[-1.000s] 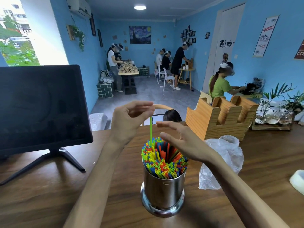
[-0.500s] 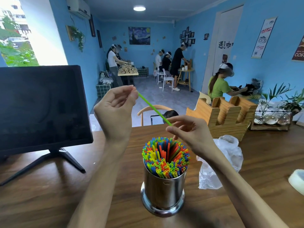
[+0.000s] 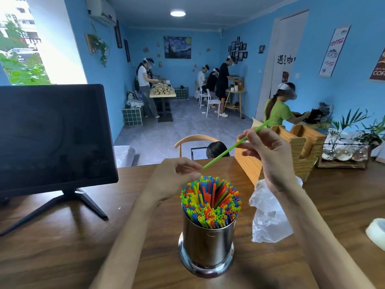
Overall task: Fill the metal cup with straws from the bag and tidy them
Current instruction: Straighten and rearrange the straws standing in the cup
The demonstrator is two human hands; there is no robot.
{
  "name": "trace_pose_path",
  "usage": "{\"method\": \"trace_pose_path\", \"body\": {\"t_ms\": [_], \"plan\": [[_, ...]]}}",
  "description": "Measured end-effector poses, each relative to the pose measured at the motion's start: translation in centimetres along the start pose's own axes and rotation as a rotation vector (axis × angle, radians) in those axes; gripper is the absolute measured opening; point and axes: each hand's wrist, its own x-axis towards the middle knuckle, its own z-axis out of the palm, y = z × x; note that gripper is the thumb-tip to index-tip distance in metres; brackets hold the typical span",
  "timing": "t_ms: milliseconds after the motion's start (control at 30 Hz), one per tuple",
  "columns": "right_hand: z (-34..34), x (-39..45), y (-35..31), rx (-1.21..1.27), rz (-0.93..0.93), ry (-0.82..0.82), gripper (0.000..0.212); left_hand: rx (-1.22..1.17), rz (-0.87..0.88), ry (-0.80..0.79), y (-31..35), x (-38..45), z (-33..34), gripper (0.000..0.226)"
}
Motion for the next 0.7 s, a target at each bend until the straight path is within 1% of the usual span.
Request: {"method": "trace_pose_path", "body": {"t_ms": [67, 100, 167, 200, 267, 300, 367, 433, 500, 600, 633, 700], "plan": [[0.1, 0.1, -0.1, -0.024, -0.011, -0.008, 0.021, 0.126, -0.008, 0.124, -0.5, 0.6, 0.3, 0.008], [0.1, 0.0, -0.1, -0.046, -0.018, -0.024, 0.02, 0.161, -0.039, 0.133, -0.6, 0.8, 0.4, 0.007], [0.1, -0.3, 0.3, -0.12, -0.032, -0.08, 0.018, 0.168, -0.109, 0.048, -1.1, 1.1, 0.5, 0.013], [0.1, -0.5, 0.5, -0.169, -0.034, -0.11, 0.017, 0.164, -0.132, 0.014, -1.3, 1.2, 0.6, 0.012], [0.3, -0.8, 1.1, -0.267, -0.02, -0.175, 0.017, 0.185, -0.147, 0.008, -1.1, 1.3, 0.6, 0.007], [0.4, -1.0, 1.5, -0.308, -0.008, -0.221, 0.019, 0.2, -0.146, 0.024, -1.1, 1.3, 0.6, 0.009], [0.7, -1.6, 2.3, -0.391, 0.007, -0.324, 0.027, 0.211, -0.131, 0.054, -0.9, 1.5, 0.6, 0.012], [1.0, -2.3, 3.1, -0.511, 0.009, -0.397, 0.035, 0.189, -0.111, 0.058, -0.8, 1.6, 0.3, 0.009], [1.2, -2.9, 3.7, -0.626, -0.003, -0.443, 0.036, 0.147, -0.093, 0.041, -0.5, 1.7, 0.0, 0.01], [1.4, -3.5, 3.9, -0.706, -0.04, -0.501, 0.045, 0.123, -0.071, 0.061, 0.2, 1.7, -0.6, 0.01], [1.5, -3.6, 3.9, -0.732, -0.061, -0.517, 0.046, 0.116, -0.041, 0.089, 0.5, 1.7, -0.8, 0.009], [1.6, -3.6, 3.7, -0.823, -0.114, -0.546, 0.036, 0.107, 0.057, 0.17, 1.4, 1.5, -1.1, 0.011]]}}
